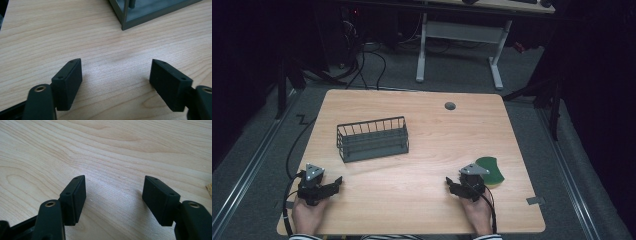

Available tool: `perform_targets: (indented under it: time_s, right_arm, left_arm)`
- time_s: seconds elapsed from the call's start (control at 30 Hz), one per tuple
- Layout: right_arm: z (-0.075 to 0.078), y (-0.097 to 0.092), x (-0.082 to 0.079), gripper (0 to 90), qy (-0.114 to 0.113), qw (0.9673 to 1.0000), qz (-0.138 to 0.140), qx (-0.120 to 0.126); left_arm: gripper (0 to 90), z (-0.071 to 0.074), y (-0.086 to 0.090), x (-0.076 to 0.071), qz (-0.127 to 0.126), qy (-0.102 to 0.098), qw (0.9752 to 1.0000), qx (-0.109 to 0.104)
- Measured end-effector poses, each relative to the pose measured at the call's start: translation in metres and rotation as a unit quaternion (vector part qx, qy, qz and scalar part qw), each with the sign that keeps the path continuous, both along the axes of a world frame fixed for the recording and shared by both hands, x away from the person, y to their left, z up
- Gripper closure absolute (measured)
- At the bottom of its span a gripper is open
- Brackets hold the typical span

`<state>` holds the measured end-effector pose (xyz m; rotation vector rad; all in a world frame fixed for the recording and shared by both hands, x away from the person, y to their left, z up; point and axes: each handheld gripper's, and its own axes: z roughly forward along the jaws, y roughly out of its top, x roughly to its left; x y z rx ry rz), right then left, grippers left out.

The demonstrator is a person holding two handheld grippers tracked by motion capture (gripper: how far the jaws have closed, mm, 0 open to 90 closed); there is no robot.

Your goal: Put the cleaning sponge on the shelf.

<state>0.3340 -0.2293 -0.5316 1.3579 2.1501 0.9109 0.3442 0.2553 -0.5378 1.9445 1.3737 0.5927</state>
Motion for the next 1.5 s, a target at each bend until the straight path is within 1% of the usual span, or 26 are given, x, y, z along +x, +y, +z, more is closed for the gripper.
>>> perform_targets:
  time_s: [0.6, 0.73, 0.77, 0.83, 1.0, 1.03, 1.07, 1.1, 1.13, 1.2, 1.3, 1.33, 1.37, 1.43, 1.47, 1.5]
  right_arm:
    - [0.0, -0.001, 0.001, 37.0, 0.0, 1.0, 0.003, 0.001]
    - [0.001, -0.001, 0.001, 37.8, 0.002, 1.0, 0.0, 0.001]
    - [0.002, 0.0, 0.002, 39.1, 0.007, 1.0, 0.0, -0.002]
    - [0.002, -0.001, 0.002, 42.0, 0.006, 1.0, -0.004, -0.001]
    - [0.003, -0.003, 0.003, 44.4, 0.009, 0.9999, -0.007, 0.002]
    - [0.004, -0.003, 0.004, 45.0, 0.013, 0.9999, -0.007, 0.004]
    - [0.004, -0.003, 0.004, 45.0, 0.017, 0.9998, -0.006, 0.004]
    - [0.005, -0.002, 0.005, 45.2, 0.017, 0.9998, -0.004, 0.002]
    - [0.005, -0.002, 0.005, 45.2, 0.017, 0.9998, -0.004, 0.002]
    - [0.009, -0.002, 0.007, 45.5, 0.016, 0.9998, -0.001, 0.007]
    - [0.015, -0.001, 0.01, 46.0, 0.013, 0.9997, 0.005, 0.022]
    - [0.02, 0.002, 0.012, 46.0, 0.014, 0.9994, 0.013, 0.028]
    - [0.023, 0.003, 0.013, 46.2, 0.009, 0.9992, 0.021, 0.032]
    - [0.03, 0.008, 0.014, 47.3, 0.003, 0.9989, 0.029, 0.036]
    - [0.03, 0.008, 0.014, 47.3, 0.003, 0.9989, 0.029, 0.036]
    - [0.035, 0.013, 0.015, 49.5, 0.0, 0.9985, 0.038, 0.038]
  left_arm:
    - [27.3, 0.0, -0.001, 0.001, 0.001, 0.002, 1.0, 0.0]
    - [27.4, 0.0, -0.002, 0.002, 0.002, 0.001, 1.0, -0.001]
    - [27.5, 0.0, -0.002, 0.002, -0.002, 0.001, 1.0, -0.001]
    - [29.1, 0.0, -0.002, 0.002, -0.003, 0.0, 1.0, -0.001]
    - [31.6, 0.001, -0.002, 0.003, 0.003, -0.001, 1.0, -0.003]
    - [31.8, 0.001, -0.002, 0.004, 0.003, 0.0, 1.0, -0.008]
    - [32.5, 0.001, -0.002, 0.004, 0.003, 0.0, 1.0, -0.008]
    - [33.4, 0.001, -0.001, 0.005, 0.002, 0.0, 0.9999, -0.015]
    - [34.5, 0.001, -0.001, 0.005, 0.002, 0.0, 0.9999, -0.015]
    - [35.0, 0.002, -0.001, 0.005, -0.001, 0.003, 0.9998, -0.021]
    - [35.5, 0.006, -0.002, 0.006, -0.006, 0.002, 0.9997, -0.024]
    - [35.5, 0.01, -0.002, 0.006, -0.005, 0.002, 0.9995, -0.03]
    - [35.5, 0.012, -0.002, 0.006, -0.003, 0.003, 0.9995, -0.032]
    - [34.9, 0.017, -0.001, 0.007, -0.002, 0.003, 0.9992, -0.039]
    - [34.7, 0.017, -0.001, 0.007, -0.002, 0.003, 0.9992, -0.039]
    - [34.1, 0.019, 0.0, 0.009, -0.005, 0.011, 0.9988, -0.048]
